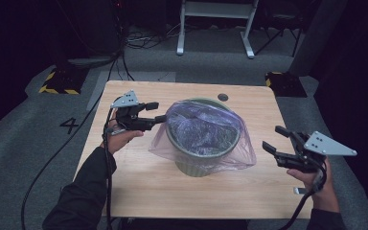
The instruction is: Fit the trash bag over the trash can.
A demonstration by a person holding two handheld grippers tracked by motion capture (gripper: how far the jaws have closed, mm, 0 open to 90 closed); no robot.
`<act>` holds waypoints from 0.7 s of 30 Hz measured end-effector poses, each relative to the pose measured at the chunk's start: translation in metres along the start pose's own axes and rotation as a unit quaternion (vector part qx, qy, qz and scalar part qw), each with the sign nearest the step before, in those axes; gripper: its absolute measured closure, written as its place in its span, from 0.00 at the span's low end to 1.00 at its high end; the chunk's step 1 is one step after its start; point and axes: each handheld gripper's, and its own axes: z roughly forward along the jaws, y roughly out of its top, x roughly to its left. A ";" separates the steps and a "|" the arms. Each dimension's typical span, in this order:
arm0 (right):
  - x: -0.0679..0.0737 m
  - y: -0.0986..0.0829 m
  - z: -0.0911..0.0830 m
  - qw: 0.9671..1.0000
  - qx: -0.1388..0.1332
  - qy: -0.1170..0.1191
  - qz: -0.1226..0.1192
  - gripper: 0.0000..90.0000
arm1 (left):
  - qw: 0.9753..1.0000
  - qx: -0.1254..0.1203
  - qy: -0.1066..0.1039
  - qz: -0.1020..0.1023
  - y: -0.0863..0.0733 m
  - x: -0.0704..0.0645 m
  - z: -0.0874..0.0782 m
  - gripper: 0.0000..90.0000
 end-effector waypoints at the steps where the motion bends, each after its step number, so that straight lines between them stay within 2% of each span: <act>1: -0.001 0.005 0.008 1.000 0.005 0.003 -0.001 0.35 | 1.000 -0.005 -0.001 0.000 0.001 0.001 0.000 0.39; 4: -0.003 0.016 0.029 0.999 0.022 0.032 0.000 0.34 | 1.000 -0.003 -0.002 -0.005 0.002 0.005 0.002 0.42; 7: -0.006 0.022 0.051 0.998 0.044 0.038 -0.004 0.37 | 1.000 0.008 -0.011 -0.003 0.000 0.008 0.004 0.50; 8: -0.006 0.023 0.056 0.998 0.050 0.039 -0.005 0.39 | 1.000 0.011 -0.015 0.003 -0.001 0.008 0.004 0.55; 10: -0.007 0.024 0.069 0.997 0.062 0.046 -0.007 0.52 | 1.000 0.014 -0.009 0.012 -0.002 0.009 0.004 0.69; 11: -0.007 0.025 0.074 0.997 0.068 0.047 -0.010 0.57 | 1.000 0.015 -0.012 0.015 -0.002 0.009 0.003 0.74; 13: -0.008 0.027 0.081 0.996 0.076 0.045 -0.014 0.73 | 0.999 0.020 -0.019 0.027 -0.003 0.009 0.002 0.87; 15: -0.010 0.028 0.085 0.996 0.074 0.047 -0.009 0.86 | 0.999 0.025 -0.015 0.033 -0.003 0.009 0.002 0.96; 16: -0.011 0.029 0.088 0.996 0.078 0.040 -0.012 0.90 | 0.999 0.023 -0.022 0.029 -0.003 0.010 0.002 1.00; 18: -0.013 0.030 0.094 0.996 0.084 0.030 -0.011 0.97 | 0.999 0.027 -0.015 0.030 -0.004 0.011 0.004 1.00; 21: -0.018 0.031 0.102 0.996 0.091 0.011 -0.004 1.00 | 0.999 0.032 -0.012 0.029 -0.005 0.012 0.008 1.00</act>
